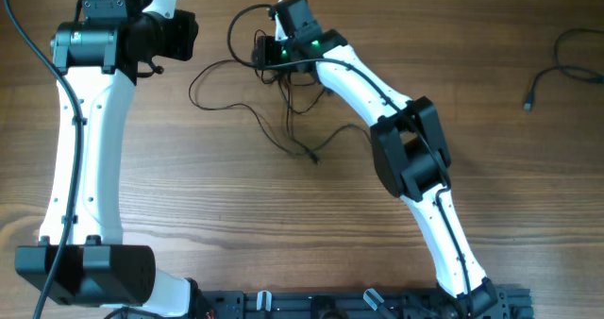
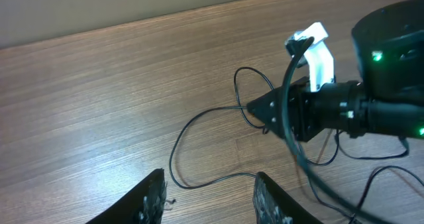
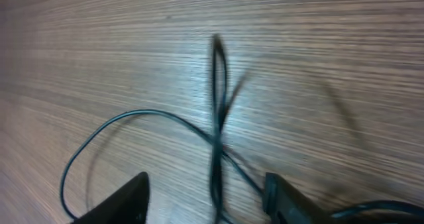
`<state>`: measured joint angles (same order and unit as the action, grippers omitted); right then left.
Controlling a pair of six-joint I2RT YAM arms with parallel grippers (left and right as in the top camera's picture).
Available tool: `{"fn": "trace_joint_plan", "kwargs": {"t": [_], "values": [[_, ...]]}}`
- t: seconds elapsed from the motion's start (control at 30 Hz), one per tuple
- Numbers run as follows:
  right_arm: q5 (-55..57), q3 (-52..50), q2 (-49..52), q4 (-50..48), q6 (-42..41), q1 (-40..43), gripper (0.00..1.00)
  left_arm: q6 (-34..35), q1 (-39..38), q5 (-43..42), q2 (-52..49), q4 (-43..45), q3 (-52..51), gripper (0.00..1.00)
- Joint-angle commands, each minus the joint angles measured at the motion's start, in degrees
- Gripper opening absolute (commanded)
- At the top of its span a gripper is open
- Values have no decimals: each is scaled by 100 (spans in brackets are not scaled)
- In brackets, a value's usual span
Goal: Untangle cables
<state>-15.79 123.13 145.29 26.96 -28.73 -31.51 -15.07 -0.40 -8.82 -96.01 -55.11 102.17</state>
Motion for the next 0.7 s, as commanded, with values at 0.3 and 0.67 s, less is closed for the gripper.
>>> {"fn": "trace_joint_plan", "kwargs": {"t": [0.3,0.67], "values": [[245,13,153,-81,-286,-120,5,57,4,-74,400,-35,7,45],[238,42,-459,-87,-254,254,4,57,4,-74,420,-26,7,47]]}}
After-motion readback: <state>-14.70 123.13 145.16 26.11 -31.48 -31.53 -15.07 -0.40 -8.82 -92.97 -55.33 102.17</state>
